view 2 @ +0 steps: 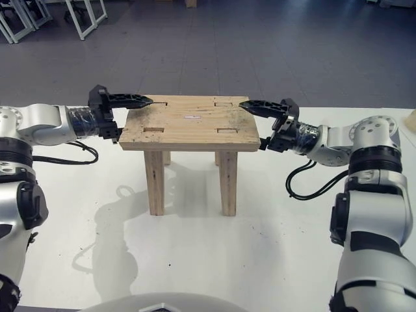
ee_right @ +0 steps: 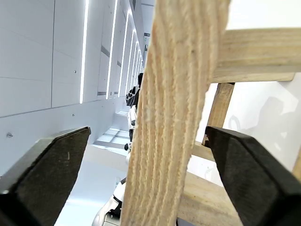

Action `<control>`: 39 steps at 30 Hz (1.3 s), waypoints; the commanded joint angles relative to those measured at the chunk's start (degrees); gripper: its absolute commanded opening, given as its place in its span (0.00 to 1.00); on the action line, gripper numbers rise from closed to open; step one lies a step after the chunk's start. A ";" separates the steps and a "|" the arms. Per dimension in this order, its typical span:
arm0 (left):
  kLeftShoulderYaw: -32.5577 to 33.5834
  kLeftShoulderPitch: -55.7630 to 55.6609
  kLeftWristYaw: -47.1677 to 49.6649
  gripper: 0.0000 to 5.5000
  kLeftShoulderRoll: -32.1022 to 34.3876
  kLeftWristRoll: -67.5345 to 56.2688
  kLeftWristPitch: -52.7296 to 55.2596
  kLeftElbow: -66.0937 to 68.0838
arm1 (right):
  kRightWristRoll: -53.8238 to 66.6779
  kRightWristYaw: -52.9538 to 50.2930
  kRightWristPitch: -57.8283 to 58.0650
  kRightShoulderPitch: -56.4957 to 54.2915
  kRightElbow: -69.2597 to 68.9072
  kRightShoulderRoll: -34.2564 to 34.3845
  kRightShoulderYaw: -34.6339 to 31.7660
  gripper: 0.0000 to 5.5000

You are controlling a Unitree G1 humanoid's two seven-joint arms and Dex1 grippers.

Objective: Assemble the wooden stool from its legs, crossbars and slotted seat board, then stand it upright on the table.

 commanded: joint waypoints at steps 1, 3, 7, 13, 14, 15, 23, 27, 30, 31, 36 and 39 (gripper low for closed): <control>1.72 -1.91 -6.96 0.97 3.24 7.38 3.20 -1.42 | -5.51 2.74 -0.12 -0.21 0.01 -2.46 -2.62 0.97; 1.62 -1.21 -11.45 0.98 4.86 11.67 3.38 -2.47 | -7.76 4.35 -0.09 0.65 -0.39 -3.52 -3.79 0.99; 0.68 2.33 -20.24 0.98 8.66 20.35 2.06 -4.81 | -10.86 7.41 -0.28 4.04 -1.85 -6.95 -6.51 0.99; 4.49 19.56 -10.92 0.98 3.24 42.46 -36.06 -29.83 | -20.66 -19.46 -30.82 22.79 -32.46 4.09 -22.74 0.99; 4.36 26.76 -2.94 0.98 -3.95 47.89 -45.45 -39.57 | -25.83 -28.76 -39.18 28.39 -43.37 11.59 -22.02 0.99; 2.51 32.46 3.17 0.98 -9.24 52.40 -51.27 -46.61 | -31.94 -36.27 -47.23 32.90 -50.81 16.81 -19.84 0.99; -7.82 56.86 14.22 0.98 -22.12 72.43 -71.40 -65.89 | -55.05 -49.42 -74.55 54.01 -64.58 30.73 -5.20 0.99; -11.25 60.34 12.71 0.98 -24.63 75.89 -73.10 -70.02 | -57.26 -48.40 -75.54 58.15 -67.56 32.59 -1.55 0.99; -12.70 61.73 12.72 0.98 -26.49 77.71 -72.53 -71.32 | -57.81 -47.59 -74.56 59.67 -69.27 33.08 0.01 0.99; -12.73 61.71 12.53 0.98 -26.92 77.87 -72.27 -71.33 | -57.96 -47.49 -74.34 59.79 -69.52 33.19 0.23 0.99; -11.95 60.17 11.77 0.98 -27.77 78.77 -70.76 -71.41 | -58.67 -47.47 -73.63 59.25 -69.61 33.45 0.26 0.99; -11.53 60.01 10.98 0.98 -27.64 78.96 -69.78 -71.98 | -58.98 -47.21 -73.18 59.24 -69.90 33.25 0.18 0.99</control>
